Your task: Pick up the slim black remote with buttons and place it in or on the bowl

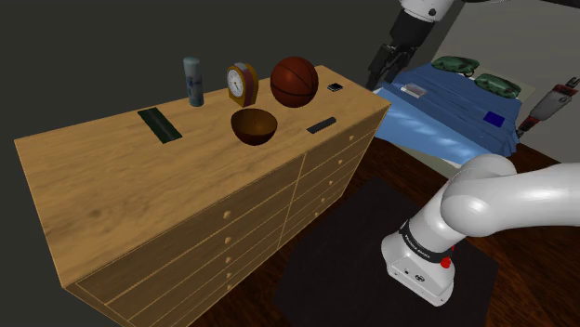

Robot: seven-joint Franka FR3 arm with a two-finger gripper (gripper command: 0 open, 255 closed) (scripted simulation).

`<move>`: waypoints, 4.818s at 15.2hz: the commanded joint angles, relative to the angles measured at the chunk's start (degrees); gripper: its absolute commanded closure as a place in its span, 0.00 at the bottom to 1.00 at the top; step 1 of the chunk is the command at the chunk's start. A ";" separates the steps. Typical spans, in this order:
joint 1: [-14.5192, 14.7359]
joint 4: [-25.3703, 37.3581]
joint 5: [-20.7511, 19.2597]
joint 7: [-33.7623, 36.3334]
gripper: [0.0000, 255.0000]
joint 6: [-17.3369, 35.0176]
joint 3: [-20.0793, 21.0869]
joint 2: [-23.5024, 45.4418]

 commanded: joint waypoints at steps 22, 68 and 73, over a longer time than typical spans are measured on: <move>11.97 -2.80 -8.71 -63.66 0.00 33.85 -33.14 29.32; 5.02 26.56 28.85 -126.99 1.00 44.92 -25.76 78.90; 6.26 26.44 26.74 -125.53 1.00 42.45 -27.43 76.10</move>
